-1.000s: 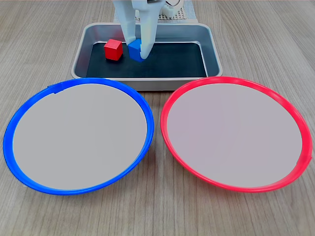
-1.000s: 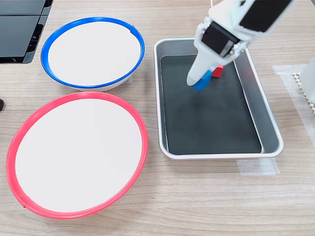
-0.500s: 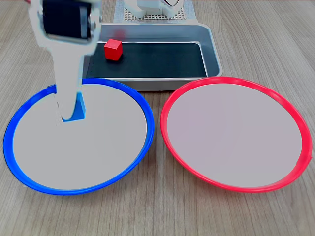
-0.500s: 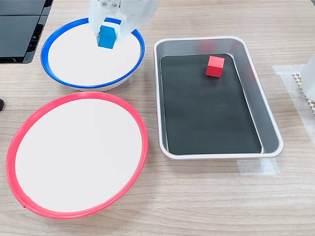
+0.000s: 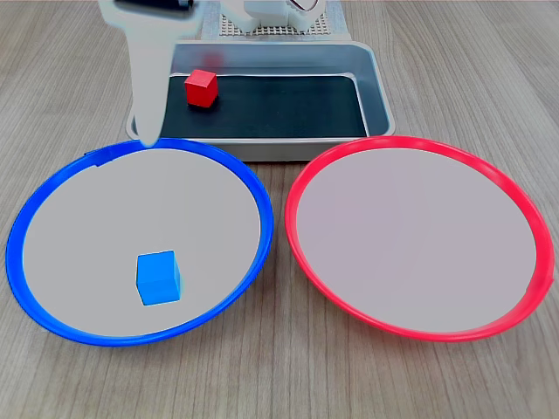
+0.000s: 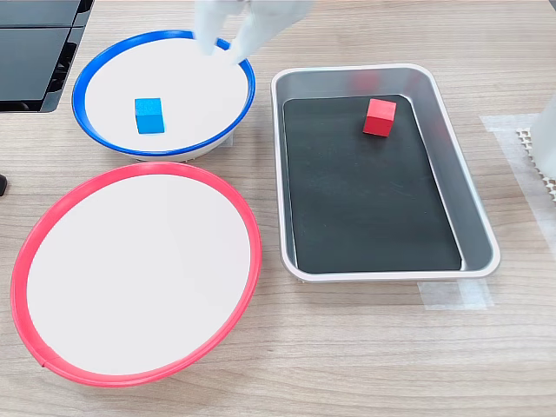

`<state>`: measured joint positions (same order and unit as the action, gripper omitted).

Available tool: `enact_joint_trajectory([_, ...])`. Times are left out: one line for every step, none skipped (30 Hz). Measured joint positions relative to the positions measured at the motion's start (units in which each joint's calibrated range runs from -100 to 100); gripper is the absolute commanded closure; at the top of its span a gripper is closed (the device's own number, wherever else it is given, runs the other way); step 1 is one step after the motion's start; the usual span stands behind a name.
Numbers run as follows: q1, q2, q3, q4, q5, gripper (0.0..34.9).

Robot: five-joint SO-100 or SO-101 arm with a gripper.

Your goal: Move two blocks from tray to matching dishes

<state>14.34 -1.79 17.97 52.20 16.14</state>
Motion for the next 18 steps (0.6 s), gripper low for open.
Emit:
enact_joint_trajectory([1.24,-5.03,4.63,2.37,-0.1,34.7])
enact_joint_trajectory([1.77,-7.08,6.72,3.18,-0.1,34.7])
enact_joint_trajectory([3.19,-11.59,10.89,4.89,-0.1,34.7])
enact_joint_trajectory([4.07,-15.17,14.7,6.28,-0.15,34.7])
enact_joint_trajectory([4.6,-16.88,17.06,6.77,-0.1,34.7])
enact_joint_trajectory([5.66,-18.67,19.51,6.77,-0.1,34.7])
enact_joint_trajectory([6.73,-20.38,21.69,7.42,-0.1,34.7])
enact_joint_trajectory([8.05,-22.51,24.5,8.81,-0.1,34.7])
enact_joint_trajectory([9.73,-25.15,27.4,9.38,-0.1,34.7])
enact_joint_trajectory([10.44,-27.28,29.67,9.79,-0.54,34.7])
enact_joint_trajectory([10.71,-29.84,33.03,10.52,-0.63,34.7])
enact_joint_trajectory([11.15,-30.69,33.94,10.6,-1.07,34.7])
enact_joint_trajectory([12.12,-31.54,35.03,10.85,-1.81,34.6])
enact_joint_trajectory([12.21,-32.05,35.66,11.17,-3.03,33.8])
enact_joint_trajectory([11.5,-32.31,35.75,11.42,-3.47,32.3])
enact_joint_trajectory([11.33,-32.48,35.75,11.58,-4.49,27.3])
enact_joint_trajectory([11.42,-32.48,35.66,11.91,-6.2,24.7])
enact_joint_trajectory([10.88,-32.48,35.66,12.15,-7.18,23.1])
